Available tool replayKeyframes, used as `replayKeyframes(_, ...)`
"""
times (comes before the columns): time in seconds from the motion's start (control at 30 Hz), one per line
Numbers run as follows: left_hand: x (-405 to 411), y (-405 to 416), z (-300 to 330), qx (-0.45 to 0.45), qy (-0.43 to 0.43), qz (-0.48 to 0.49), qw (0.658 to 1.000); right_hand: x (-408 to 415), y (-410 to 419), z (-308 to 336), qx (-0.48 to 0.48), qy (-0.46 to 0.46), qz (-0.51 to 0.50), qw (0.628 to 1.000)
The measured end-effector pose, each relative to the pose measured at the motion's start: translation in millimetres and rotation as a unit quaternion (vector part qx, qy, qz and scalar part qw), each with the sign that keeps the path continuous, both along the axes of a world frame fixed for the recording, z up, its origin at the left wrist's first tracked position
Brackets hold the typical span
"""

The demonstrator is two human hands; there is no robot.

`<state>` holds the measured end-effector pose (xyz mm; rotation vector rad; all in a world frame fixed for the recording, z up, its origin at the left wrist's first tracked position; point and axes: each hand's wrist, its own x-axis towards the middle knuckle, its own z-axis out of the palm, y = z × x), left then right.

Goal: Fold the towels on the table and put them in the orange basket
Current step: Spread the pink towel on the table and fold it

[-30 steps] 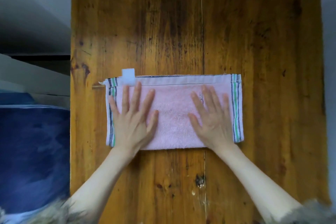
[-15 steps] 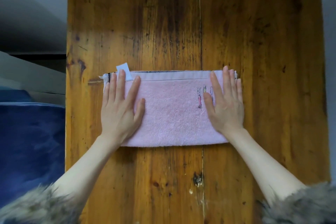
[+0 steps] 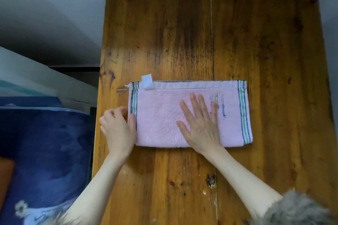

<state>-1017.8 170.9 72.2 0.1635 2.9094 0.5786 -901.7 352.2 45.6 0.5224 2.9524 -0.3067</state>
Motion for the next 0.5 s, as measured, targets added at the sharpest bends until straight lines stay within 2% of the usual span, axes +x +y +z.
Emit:
replayKeyframes(0.33,-13,9,4,0.001,-0.097,0.034,0.995,-5,1,-4,0.016,-0.019,-0.008,1.000)
replayKeyframes(0.5,-54,14,20,0.103,-0.118,0.035,0.987,-42,-4,-4,0.028,-0.029,-0.034,0.999)
